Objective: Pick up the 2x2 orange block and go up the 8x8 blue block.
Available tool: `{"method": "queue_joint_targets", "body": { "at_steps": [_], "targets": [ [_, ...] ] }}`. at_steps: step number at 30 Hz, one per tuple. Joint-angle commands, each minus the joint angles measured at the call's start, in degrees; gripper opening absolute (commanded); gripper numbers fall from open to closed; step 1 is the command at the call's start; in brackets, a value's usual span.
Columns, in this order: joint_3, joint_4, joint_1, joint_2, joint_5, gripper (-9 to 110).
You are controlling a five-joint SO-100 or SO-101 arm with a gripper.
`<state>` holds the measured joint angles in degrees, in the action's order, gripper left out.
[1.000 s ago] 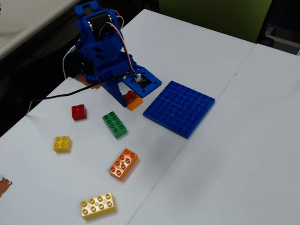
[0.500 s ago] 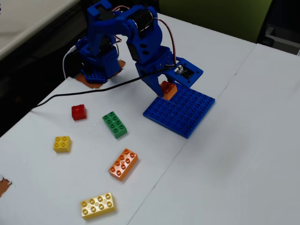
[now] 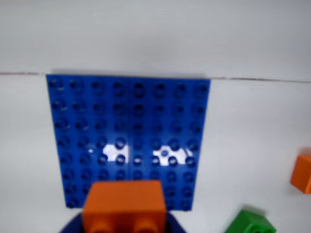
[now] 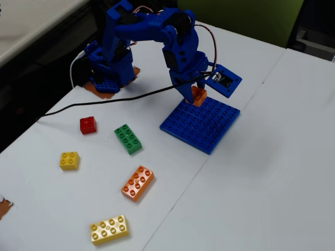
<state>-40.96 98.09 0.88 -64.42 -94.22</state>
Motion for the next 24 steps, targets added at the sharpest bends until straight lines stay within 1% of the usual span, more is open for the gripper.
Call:
{"method": "queue_joint_targets", "body": {
  "at_steps": [1, 24],
  "targets": [
    [1.6, 0.4, -1.0, -0.3, 0.5, 0],
    [1.4, -1.1, -2.0, 4.0, 2.6, 0]
  ]
}}
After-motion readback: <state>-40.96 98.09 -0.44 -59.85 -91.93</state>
